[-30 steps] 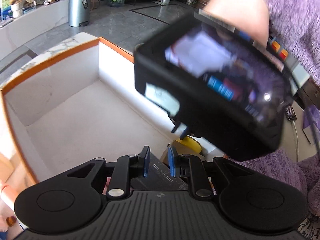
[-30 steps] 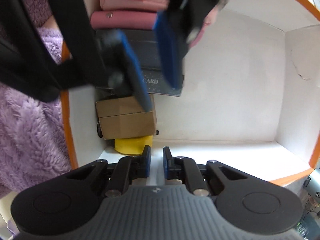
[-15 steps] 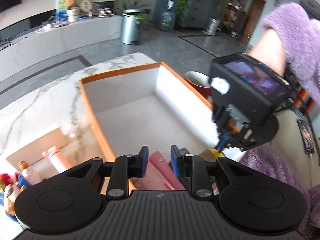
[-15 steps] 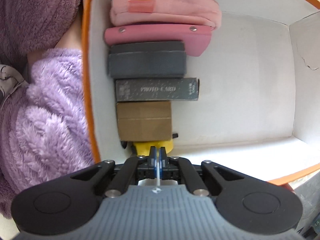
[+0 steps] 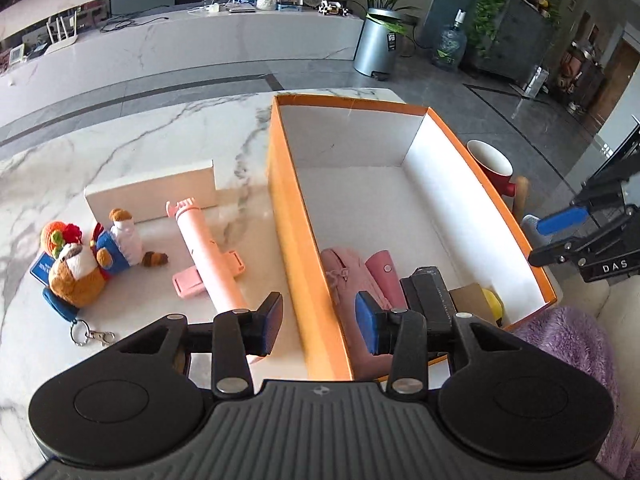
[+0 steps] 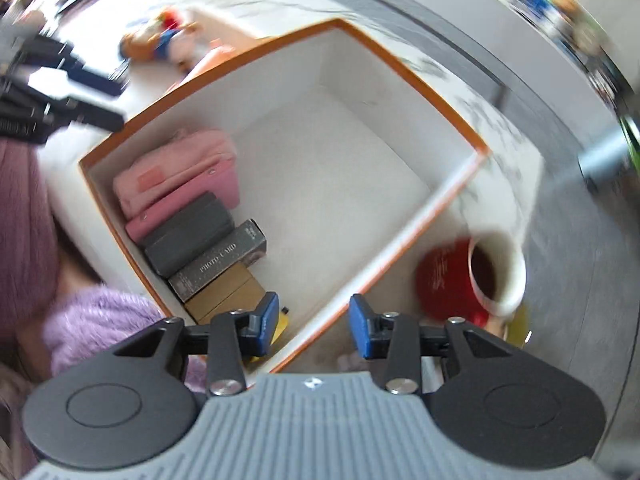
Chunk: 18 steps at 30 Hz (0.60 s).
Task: Organize objects
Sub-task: 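Withdraw both tools from the shoebox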
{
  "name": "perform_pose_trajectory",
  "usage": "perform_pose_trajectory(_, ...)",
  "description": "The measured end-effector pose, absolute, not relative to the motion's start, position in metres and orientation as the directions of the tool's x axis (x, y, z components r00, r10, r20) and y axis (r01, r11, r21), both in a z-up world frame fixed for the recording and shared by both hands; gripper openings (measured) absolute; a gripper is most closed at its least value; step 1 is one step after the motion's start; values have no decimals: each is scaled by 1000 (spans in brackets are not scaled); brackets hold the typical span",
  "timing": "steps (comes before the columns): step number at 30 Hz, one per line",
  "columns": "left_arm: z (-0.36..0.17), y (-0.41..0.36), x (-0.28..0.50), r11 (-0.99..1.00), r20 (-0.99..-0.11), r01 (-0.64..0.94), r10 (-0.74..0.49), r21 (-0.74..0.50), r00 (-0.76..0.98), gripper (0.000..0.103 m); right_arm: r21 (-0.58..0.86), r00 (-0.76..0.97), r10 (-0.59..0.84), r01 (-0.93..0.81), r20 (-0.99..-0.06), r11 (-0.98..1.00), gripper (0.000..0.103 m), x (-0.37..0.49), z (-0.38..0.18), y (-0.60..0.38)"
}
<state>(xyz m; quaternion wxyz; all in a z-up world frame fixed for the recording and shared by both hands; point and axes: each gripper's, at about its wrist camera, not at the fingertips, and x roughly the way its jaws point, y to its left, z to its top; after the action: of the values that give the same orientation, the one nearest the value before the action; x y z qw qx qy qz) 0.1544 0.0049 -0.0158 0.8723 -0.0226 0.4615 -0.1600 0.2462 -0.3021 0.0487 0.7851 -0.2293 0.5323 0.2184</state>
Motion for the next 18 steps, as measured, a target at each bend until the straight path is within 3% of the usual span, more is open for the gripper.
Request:
perform_pose_trajectory(4,-23,5,153,954,-805,204,-295,-220,515,44,74,316,227,-430,-921,900,36,216,-17,-319)
perform_pose_trajectory(6,-29,2,156,958,-815,173,-285,-228,504,28,107,337,241,-371,-910,923,27,209,-33,-318)
perform_pose_trajectory(11,-36,-1,155,954,-823,145,-299,-262,483,10,110,375,229,-314,-898,943,11,197,-45,-329)
perform_pose_trajectory(18,-35,-15,132,976,-832,103,-217,-191,510,7,132,404,253,-303,-879,944,12,189,-46,-328)
